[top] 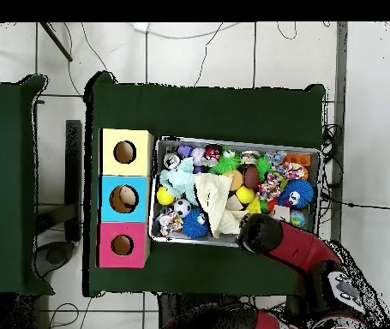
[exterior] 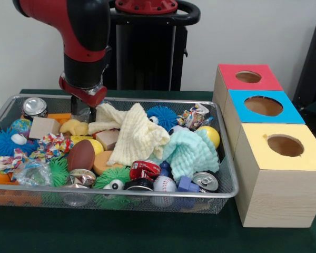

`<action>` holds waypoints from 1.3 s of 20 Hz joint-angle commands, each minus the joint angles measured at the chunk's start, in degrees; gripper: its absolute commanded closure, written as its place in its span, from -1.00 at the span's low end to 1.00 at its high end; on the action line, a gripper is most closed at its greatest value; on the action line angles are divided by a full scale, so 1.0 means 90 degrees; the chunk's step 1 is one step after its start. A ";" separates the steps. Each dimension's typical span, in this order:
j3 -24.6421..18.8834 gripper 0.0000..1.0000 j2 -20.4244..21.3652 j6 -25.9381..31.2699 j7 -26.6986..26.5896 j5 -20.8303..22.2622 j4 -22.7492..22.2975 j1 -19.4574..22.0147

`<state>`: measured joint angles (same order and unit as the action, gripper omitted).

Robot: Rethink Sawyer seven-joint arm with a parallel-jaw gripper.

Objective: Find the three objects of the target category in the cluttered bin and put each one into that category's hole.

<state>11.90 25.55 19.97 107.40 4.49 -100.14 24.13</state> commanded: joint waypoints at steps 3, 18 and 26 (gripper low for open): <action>-0.0449 -1.00 -0.0334 -0.0195 0.1201 -0.0467 0.0010 0.0141; -0.0442 -1.00 -0.0481 0.0350 0.0841 -0.0580 0.0637 0.0109; -0.0417 -1.00 -0.0413 0.0691 0.0702 -0.0542 0.0816 0.0123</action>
<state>11.89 23.35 21.06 107.40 2.42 -98.60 24.17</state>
